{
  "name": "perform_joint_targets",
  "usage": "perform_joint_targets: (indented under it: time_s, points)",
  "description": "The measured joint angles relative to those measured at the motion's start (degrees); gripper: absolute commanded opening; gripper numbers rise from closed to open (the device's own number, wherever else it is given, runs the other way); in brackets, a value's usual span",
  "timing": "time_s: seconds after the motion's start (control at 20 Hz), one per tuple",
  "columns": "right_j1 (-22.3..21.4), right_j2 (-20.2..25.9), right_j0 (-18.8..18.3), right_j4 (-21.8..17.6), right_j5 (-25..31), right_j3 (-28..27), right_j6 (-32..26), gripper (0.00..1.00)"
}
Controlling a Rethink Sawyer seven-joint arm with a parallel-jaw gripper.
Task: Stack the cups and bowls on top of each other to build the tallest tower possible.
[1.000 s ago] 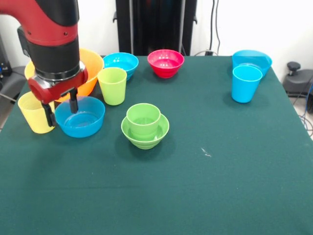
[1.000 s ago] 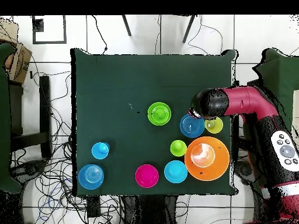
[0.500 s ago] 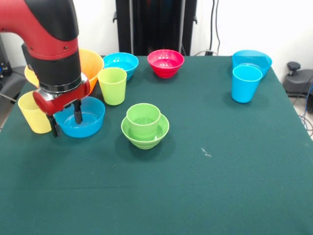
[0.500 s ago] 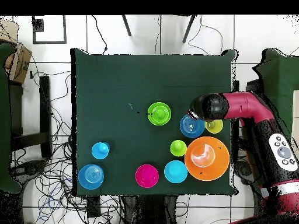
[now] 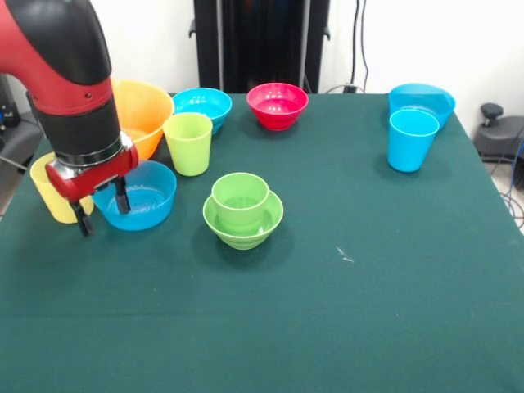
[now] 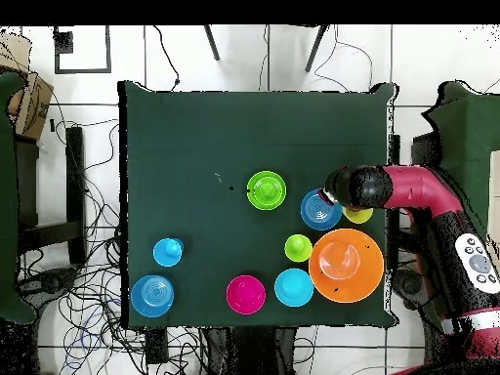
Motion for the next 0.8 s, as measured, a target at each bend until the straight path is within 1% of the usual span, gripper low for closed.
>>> perform_joint_targets:
  time_s: [0.35,0.8]
  points:
    - [2.19,0.0,-0.07,-0.18,-0.01,-0.81,0.0,1.0]
    - [2.4,0.01,0.86,-0.37,-0.01,-0.8,0.0,1.0]
